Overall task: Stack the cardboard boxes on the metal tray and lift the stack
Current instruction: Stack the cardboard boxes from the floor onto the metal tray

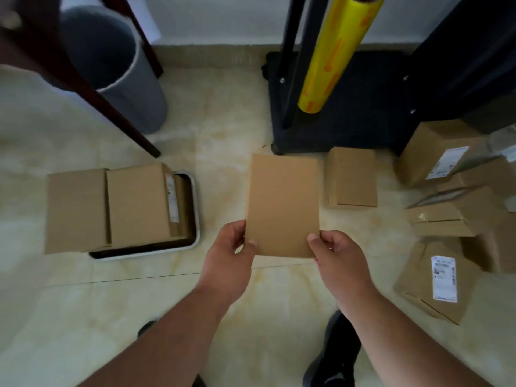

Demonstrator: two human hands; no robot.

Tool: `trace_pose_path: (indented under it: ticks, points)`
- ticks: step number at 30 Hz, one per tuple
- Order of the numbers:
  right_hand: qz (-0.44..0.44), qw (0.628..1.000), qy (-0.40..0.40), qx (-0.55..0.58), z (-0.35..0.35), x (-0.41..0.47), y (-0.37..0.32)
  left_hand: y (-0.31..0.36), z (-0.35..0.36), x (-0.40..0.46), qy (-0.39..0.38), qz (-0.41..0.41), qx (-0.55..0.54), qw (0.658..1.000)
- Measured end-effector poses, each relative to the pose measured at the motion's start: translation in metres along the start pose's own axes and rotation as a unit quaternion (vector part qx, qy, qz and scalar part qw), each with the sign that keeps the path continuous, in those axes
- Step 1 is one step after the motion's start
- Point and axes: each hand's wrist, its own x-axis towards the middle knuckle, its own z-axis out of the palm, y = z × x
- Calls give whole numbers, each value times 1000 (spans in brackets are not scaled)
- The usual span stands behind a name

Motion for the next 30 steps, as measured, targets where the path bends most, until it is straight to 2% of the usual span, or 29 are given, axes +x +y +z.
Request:
trace_pose_path:
  ticks: [12, 21, 30]
  points:
    - [-83, 990, -89, -65, 121, -62, -118, 13, -170, -23, 92, 17, -96, 991]
    - [-94, 984, -123, -92, 220, -98, -139, -23, -264, -22, 150, -4, -106, 983]
    - [-82, 978, -162, -107, 303, -132, -136, -69, -341, -7, 164, -21, -96, 982]
